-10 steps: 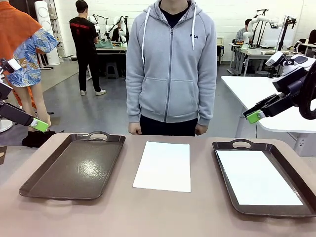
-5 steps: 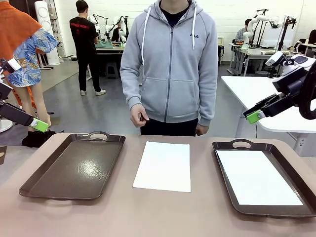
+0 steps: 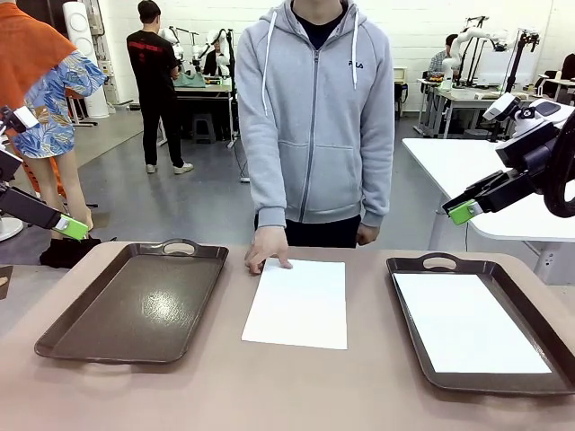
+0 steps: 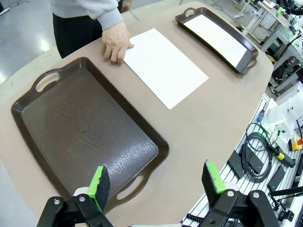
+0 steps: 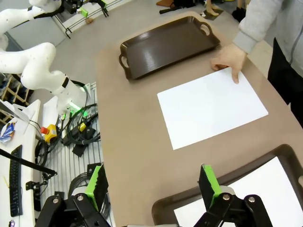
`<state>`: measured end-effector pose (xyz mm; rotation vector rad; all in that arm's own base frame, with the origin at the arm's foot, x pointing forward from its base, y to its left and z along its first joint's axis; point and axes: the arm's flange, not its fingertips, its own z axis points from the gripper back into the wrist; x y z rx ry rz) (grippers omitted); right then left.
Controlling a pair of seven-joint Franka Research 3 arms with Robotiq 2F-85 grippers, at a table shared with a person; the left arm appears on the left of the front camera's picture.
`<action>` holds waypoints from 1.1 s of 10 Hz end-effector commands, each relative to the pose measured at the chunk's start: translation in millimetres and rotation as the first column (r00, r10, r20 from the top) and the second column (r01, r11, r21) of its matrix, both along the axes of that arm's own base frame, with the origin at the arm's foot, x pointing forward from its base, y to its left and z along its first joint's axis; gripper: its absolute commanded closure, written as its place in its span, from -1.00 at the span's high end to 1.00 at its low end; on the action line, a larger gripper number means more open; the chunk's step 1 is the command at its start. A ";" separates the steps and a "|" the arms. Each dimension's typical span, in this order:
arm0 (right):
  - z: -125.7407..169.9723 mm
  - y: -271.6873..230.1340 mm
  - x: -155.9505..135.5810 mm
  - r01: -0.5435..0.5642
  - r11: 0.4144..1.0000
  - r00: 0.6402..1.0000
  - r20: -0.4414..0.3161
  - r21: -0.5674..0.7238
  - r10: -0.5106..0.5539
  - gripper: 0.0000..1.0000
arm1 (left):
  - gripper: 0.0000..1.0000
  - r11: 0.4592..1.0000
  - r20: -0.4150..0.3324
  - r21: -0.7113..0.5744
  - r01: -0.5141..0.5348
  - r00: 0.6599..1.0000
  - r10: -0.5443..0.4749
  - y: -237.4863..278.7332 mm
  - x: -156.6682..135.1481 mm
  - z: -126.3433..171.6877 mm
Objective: Sort the A4 documents.
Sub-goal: Receive the A4 Paper.
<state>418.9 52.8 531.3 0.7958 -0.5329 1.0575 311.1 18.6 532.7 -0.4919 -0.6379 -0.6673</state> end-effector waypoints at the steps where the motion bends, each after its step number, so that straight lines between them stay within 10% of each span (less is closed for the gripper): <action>1: 0.5 -0.4 -0.8 -0.004 1.000 1.000 0.003 -0.008 0.004 1.00 | 1.00 1.000 0.007 -0.014 0.014 1.000 -0.014 2.1 0.7 -0.9; 11: 0.5 -0.4 -0.8 -0.004 1.000 1.000 0.003 -0.008 0.004 1.00 | 1.00 1.000 0.007 -0.014 0.014 1.000 -0.014 2.1 0.7 -0.9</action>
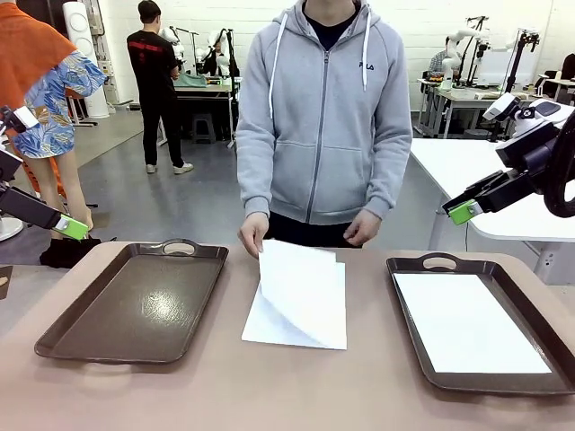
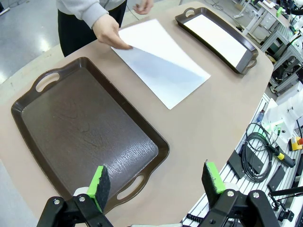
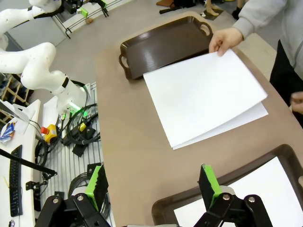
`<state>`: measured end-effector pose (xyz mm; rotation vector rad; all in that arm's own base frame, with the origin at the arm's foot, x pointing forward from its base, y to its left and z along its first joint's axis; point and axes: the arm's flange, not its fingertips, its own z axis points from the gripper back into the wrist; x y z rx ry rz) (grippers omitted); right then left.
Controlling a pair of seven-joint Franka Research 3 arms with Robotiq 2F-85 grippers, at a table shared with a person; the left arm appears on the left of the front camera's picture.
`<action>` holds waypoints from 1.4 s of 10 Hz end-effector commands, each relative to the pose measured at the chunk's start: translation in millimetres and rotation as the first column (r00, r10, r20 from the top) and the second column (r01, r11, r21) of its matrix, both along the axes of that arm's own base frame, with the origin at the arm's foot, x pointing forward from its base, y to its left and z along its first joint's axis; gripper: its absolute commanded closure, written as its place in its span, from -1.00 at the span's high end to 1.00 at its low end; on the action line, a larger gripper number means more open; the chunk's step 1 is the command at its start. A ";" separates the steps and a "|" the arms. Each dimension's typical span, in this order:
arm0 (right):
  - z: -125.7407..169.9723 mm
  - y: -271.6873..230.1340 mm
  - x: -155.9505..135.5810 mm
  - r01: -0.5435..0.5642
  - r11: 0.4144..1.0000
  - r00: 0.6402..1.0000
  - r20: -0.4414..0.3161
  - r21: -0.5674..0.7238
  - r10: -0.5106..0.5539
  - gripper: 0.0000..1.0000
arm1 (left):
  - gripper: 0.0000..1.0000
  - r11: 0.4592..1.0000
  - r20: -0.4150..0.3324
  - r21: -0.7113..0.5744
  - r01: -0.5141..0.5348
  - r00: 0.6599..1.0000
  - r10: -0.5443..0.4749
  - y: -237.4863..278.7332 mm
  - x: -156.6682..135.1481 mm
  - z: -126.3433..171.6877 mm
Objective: Sort the A4 documents.
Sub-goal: Receive the A4 Paper.
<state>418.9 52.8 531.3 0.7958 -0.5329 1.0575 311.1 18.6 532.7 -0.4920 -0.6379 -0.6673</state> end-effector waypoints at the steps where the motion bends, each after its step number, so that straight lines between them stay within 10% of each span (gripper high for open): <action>1: 0.5 -0.4 -0.8 -0.004 1.000 1.000 0.003 -0.008 0.004 1.00 | 1.00 1.000 0.007 -0.014 0.014 1.000 -0.014 2.1 0.7 -0.9; 14: 0.5 -0.4 -0.8 -0.004 1.000 1.000 0.003 -0.008 0.004 1.00 | 1.00 1.000 0.007 -0.014 0.014 1.000 -0.014 2.1 0.7 -0.9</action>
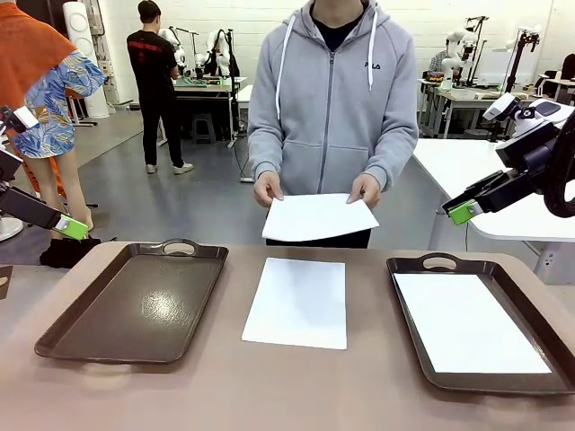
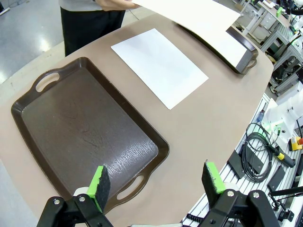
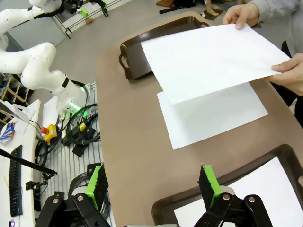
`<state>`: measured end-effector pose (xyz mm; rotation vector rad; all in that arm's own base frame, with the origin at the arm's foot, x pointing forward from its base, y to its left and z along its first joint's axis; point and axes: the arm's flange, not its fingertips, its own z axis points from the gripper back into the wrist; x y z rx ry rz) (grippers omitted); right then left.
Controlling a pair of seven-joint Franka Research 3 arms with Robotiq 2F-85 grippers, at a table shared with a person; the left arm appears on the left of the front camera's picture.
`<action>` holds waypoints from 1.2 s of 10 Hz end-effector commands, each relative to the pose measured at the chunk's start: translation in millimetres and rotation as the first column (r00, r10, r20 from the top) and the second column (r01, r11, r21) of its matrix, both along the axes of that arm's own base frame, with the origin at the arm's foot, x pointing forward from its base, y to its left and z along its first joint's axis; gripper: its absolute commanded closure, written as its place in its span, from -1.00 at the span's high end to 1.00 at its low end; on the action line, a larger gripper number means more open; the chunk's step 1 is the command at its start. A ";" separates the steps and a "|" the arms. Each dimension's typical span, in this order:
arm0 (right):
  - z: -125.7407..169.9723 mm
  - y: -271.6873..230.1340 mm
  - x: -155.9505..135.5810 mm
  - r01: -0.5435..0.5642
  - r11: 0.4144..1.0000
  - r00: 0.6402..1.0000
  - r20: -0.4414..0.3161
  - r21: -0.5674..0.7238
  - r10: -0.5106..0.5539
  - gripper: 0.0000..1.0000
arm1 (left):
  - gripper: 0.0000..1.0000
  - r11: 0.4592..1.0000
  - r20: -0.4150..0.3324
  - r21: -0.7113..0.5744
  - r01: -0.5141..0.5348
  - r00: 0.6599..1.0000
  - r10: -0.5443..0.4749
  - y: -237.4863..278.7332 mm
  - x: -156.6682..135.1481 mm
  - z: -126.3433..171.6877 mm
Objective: Sort the A4 documents.
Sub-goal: Receive the A4 Paper.
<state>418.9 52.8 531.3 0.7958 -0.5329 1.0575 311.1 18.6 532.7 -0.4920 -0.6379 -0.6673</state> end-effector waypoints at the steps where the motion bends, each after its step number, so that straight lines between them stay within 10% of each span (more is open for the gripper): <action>1: 0.5 -0.4 -0.8 -0.004 1.000 1.000 0.003 -0.008 0.004 1.00 | 1.00 1.000 0.007 -0.013 0.014 1.000 -0.014 2.1 0.7 -0.9; 12: 0.5 -0.4 -0.8 -0.004 1.000 1.000 0.003 -0.008 0.004 1.00 | 1.00 1.000 0.007 -0.013 0.014 1.000 -0.014 2.1 0.7 -0.9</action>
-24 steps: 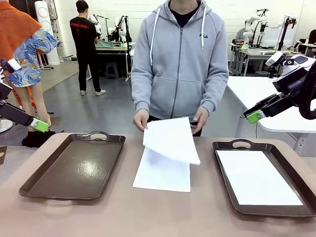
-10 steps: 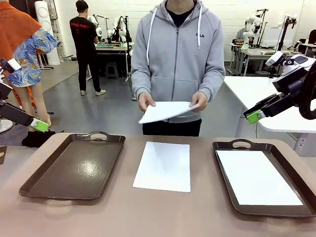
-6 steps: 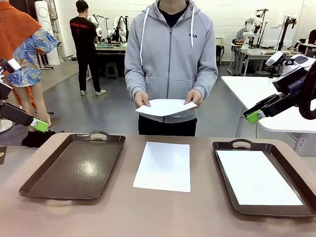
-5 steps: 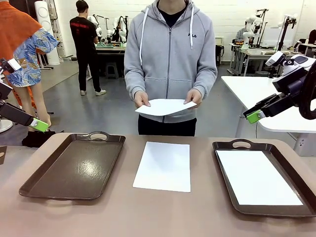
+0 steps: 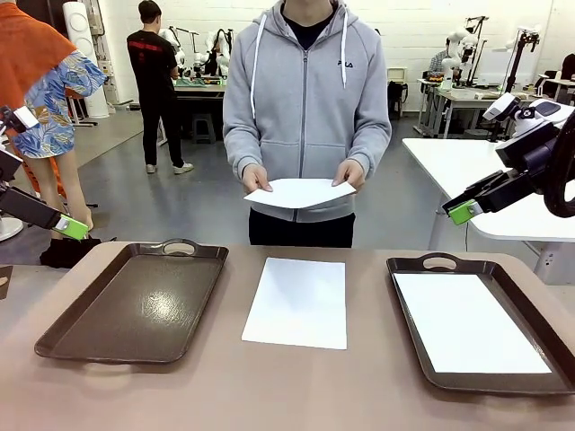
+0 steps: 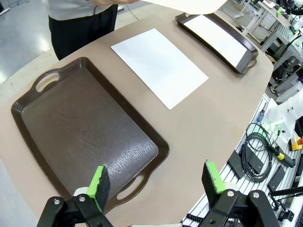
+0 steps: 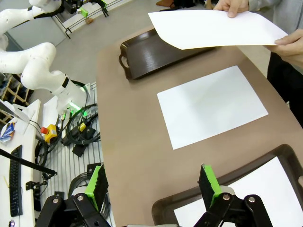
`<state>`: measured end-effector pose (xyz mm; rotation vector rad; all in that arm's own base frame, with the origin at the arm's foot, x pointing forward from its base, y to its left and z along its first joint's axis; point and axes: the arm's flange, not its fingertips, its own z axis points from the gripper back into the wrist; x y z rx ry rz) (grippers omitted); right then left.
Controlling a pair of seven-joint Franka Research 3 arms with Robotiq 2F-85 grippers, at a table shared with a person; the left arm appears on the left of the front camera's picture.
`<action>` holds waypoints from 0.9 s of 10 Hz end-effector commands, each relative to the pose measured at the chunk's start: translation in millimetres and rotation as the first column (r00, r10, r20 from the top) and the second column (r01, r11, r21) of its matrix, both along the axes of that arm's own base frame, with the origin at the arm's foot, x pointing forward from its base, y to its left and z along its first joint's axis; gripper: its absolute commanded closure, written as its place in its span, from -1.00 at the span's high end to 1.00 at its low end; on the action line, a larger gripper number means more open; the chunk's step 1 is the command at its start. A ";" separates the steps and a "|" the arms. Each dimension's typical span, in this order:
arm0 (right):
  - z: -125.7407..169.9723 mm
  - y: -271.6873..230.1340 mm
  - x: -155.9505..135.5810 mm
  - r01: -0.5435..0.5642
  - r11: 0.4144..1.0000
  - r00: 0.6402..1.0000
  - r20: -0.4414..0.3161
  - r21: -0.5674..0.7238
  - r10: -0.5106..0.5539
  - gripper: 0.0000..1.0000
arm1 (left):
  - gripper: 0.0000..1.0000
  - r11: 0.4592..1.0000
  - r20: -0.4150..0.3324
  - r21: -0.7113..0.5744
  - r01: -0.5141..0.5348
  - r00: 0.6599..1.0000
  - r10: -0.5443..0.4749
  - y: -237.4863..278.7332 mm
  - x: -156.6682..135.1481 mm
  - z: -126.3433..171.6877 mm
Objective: Sort the A4 documents.
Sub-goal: Receive the A4 Paper.
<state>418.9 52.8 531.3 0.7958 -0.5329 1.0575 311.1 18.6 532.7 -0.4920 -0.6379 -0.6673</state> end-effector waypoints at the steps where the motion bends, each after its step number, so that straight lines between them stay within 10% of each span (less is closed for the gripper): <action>1: 0.5 -0.5 -0.8 -0.004 1.000 1.000 0.003 -0.008 0.004 1.00 | 1.00 1.000 0.007 -0.013 0.014 1.000 -0.014 2.1 0.7 -0.9; 9: 0.5 -0.5 -0.8 -0.004 1.000 1.000 0.003 -0.008 0.004 1.00 | 1.00 1.000 0.007 -0.013 0.014 1.000 -0.014 2.1 0.7 -0.9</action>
